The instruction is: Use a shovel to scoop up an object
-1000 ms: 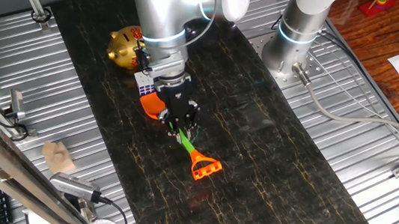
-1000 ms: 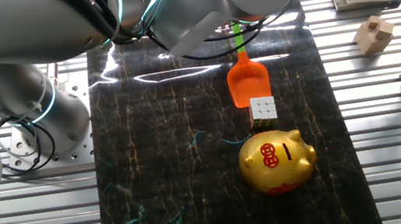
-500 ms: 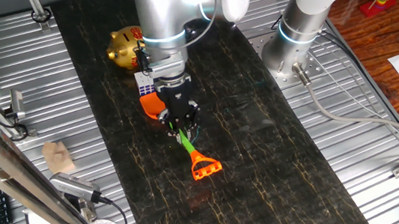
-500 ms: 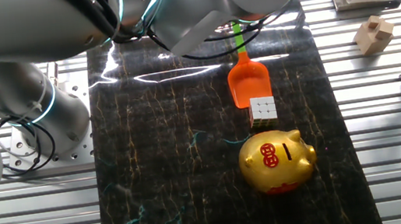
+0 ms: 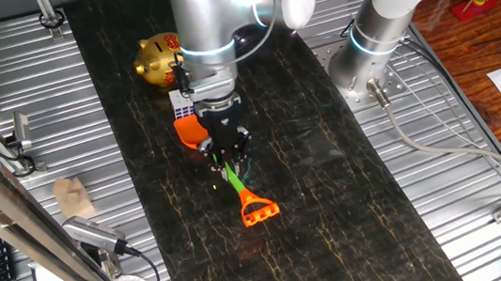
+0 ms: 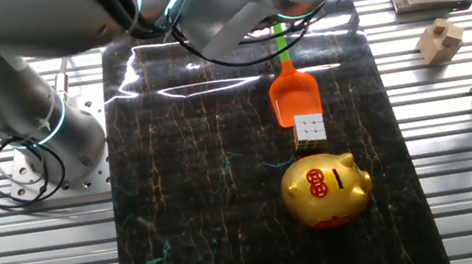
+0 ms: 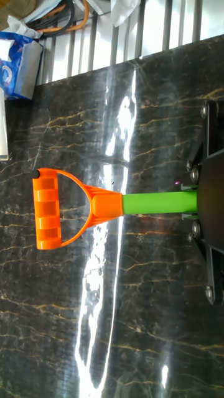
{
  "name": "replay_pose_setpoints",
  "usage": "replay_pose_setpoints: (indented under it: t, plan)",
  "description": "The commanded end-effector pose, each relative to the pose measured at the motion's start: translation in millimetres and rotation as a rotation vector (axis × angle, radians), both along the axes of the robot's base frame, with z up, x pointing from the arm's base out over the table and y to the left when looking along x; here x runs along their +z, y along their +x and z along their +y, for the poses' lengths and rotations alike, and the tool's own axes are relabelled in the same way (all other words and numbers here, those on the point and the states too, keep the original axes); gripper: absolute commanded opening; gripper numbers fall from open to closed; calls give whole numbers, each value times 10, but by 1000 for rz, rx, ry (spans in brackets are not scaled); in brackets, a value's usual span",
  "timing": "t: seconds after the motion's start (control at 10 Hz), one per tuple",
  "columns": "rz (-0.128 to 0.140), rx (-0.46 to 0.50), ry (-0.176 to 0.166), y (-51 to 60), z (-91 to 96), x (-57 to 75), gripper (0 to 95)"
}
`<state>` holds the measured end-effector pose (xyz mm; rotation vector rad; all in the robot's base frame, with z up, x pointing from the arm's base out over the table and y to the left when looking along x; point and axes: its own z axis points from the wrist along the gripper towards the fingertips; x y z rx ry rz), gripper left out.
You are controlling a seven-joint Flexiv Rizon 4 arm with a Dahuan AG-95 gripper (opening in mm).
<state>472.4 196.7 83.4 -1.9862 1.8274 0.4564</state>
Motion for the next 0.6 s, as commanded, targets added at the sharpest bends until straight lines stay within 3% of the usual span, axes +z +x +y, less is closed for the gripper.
replay_pose_setpoints:
  t: [0.1, 0.6]
  plan:
    - [5, -22, 100, -7, 1, 7, 0]
    - [4, -28, 99, -7, 1, 7, 0]
